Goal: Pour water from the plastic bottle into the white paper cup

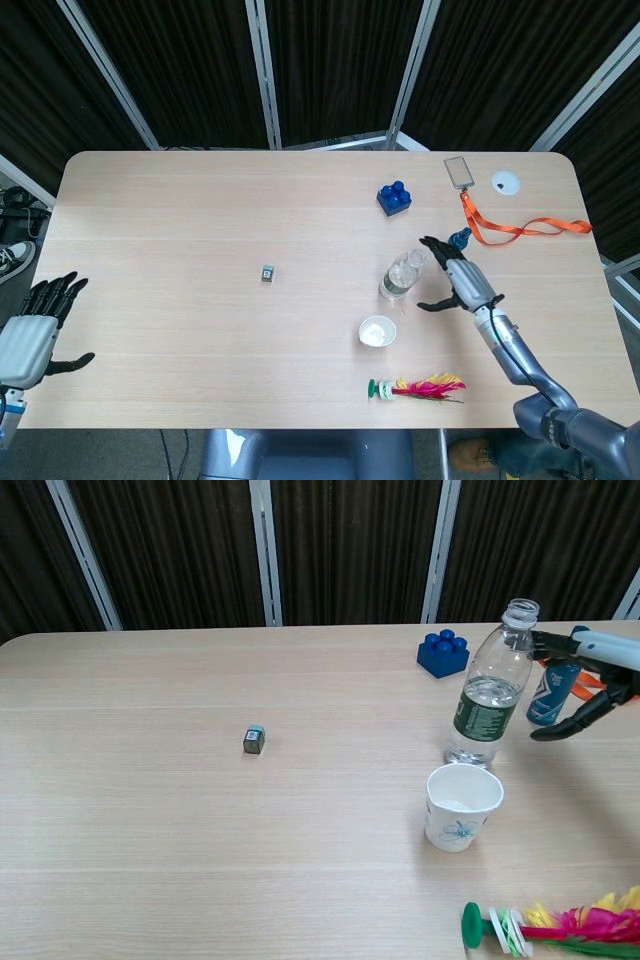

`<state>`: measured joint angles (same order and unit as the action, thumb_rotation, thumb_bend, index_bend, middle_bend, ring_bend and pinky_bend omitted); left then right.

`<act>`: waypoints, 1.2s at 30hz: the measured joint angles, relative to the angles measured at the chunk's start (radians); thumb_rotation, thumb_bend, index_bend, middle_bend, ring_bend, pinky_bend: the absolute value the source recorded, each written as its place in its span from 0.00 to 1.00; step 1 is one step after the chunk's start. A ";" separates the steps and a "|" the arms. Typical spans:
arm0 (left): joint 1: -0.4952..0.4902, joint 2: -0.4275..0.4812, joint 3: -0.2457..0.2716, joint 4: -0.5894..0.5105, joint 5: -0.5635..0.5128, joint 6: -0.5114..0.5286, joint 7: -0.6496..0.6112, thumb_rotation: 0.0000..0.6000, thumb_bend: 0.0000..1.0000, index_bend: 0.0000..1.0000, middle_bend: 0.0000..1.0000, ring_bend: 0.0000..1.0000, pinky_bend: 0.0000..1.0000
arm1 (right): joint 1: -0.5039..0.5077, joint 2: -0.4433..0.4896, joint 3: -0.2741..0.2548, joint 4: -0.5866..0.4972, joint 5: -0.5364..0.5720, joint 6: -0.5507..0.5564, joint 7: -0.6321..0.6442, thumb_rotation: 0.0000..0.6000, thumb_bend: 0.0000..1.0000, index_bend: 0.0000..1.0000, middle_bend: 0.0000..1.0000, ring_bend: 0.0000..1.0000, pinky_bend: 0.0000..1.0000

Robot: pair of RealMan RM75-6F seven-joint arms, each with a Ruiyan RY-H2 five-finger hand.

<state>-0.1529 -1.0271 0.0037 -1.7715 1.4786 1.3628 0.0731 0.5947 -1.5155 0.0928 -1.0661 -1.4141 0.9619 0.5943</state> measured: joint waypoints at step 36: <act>0.052 -0.049 -0.013 0.086 0.130 0.178 0.018 1.00 0.00 0.00 0.00 0.00 0.00 | -0.418 0.375 -0.054 -0.577 -0.081 0.581 -0.558 1.00 0.00 0.00 0.00 0.00 0.00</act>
<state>-0.1004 -1.0758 -0.0095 -1.6854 1.6085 1.5406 0.0912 0.1769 -1.1407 0.0392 -1.6433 -1.4953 1.5428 0.0367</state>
